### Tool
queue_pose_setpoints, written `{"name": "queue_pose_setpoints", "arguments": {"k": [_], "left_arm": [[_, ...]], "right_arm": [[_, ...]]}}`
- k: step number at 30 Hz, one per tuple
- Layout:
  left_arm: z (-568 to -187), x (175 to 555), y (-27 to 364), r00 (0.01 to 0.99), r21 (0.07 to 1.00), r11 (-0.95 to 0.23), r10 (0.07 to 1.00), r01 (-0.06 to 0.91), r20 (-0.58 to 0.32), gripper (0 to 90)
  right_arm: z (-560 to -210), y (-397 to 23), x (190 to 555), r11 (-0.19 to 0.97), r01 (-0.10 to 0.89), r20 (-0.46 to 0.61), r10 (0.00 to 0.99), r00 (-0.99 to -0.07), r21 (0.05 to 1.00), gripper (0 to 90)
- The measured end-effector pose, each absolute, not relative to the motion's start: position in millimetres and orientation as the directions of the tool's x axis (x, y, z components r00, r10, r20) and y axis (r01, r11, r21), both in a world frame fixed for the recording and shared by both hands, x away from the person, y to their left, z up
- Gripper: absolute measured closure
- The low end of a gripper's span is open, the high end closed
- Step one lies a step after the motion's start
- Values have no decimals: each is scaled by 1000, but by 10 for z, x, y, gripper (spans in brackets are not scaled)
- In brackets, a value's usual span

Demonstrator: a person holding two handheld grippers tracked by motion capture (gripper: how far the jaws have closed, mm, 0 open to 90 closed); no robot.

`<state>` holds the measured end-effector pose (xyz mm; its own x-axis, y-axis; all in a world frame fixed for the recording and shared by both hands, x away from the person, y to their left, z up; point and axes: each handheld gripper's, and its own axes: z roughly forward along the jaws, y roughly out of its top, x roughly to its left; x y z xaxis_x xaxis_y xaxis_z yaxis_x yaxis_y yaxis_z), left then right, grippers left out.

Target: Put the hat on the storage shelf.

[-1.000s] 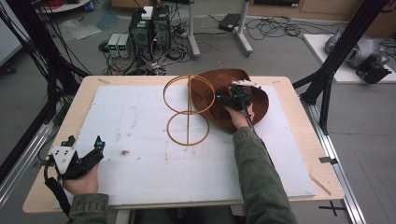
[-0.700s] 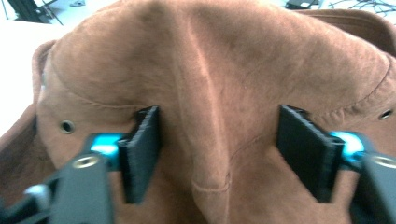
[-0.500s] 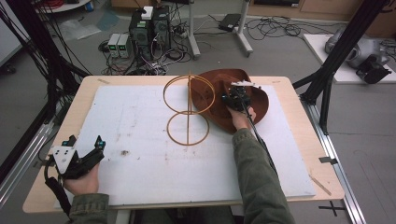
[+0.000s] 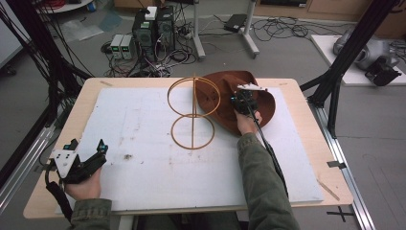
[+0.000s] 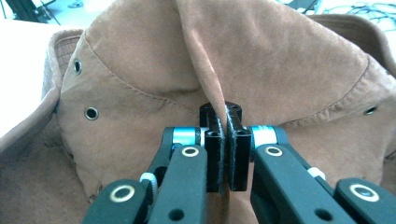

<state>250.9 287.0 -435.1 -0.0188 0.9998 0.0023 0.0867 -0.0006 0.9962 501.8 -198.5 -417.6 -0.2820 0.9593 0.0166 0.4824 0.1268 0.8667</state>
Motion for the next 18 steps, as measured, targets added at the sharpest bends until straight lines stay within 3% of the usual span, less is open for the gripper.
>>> {"name": "queue_pose_setpoints", "arguments": {"k": [18], "left_arm": [[-4350, 2501, 2876, -19, 996, 6, 1000, 85, -4, 171]], "right_arm": [[-4073, -2082, 4876, 110, 372, -19, 970, -241, 922, 881]]}}
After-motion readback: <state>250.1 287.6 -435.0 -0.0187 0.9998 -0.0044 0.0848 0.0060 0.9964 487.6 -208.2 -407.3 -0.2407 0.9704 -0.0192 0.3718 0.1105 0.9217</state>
